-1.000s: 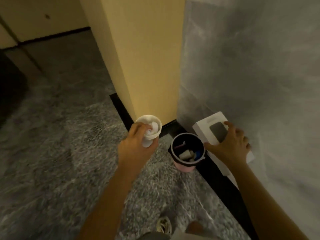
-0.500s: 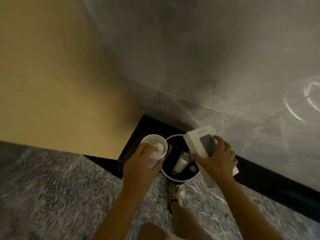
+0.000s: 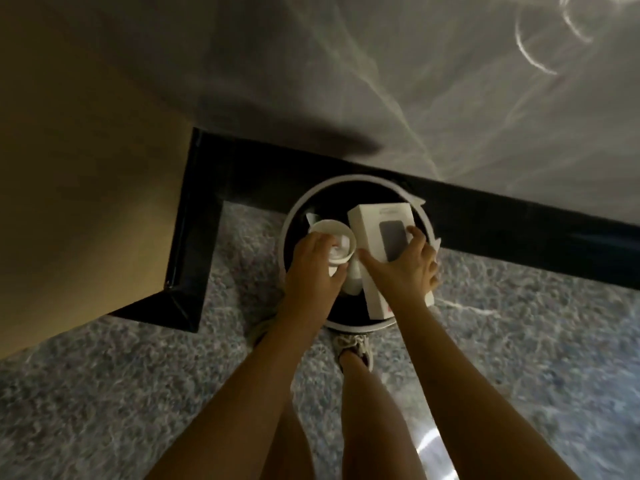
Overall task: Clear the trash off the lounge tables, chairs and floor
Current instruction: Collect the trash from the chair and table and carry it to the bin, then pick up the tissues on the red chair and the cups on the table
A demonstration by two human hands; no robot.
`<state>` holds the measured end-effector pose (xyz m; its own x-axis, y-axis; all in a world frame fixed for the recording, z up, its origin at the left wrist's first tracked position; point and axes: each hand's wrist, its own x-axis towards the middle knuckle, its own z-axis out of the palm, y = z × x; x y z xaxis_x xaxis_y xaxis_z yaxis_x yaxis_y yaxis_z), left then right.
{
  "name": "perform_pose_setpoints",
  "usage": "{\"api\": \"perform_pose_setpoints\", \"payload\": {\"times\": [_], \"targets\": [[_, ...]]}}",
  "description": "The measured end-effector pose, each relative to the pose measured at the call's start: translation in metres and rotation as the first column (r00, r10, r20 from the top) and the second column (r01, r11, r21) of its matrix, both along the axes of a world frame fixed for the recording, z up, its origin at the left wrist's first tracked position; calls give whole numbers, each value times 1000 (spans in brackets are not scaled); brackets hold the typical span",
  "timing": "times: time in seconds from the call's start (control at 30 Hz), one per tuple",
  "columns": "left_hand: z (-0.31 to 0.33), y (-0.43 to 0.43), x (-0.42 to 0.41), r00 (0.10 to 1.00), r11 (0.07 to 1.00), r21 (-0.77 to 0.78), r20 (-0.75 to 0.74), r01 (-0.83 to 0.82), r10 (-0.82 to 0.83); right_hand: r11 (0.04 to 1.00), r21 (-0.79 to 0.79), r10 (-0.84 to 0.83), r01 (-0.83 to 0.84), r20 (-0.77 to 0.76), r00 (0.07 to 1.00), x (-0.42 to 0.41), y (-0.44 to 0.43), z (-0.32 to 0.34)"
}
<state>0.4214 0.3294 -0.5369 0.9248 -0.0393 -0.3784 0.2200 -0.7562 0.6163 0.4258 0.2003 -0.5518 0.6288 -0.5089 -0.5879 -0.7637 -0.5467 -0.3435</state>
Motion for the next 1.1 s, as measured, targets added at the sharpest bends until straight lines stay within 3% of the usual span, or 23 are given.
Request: {"api": "perform_pose_setpoints", "payload": {"times": [0.13,0.27,0.43,0.63,0.83,1.1], "targets": [[-41,3,1,997,999,21,-65,30,-28,999,8,-43,43,-1,999,-8,15,-32],[-44,6,3,982,982,96,-111,161,-150,1000,17,-7,6,27,1000,-17,16,-25],[20,5,18,985,986,-8,27,168,-168,999,32,-11,4,225,974,-12,7,36],[130,-11,67,931,949,-73,229,307,-283,999,15,26,-41,540,842,19,-9,151],[267,-39,107,774,845,-44,429,533,-466,991,-130,74,17,661,746,36,-39,283],[442,-141,105,452,573,3,611,820,-650,902,-285,-6,324,743,669,-14,-116,455]]}}
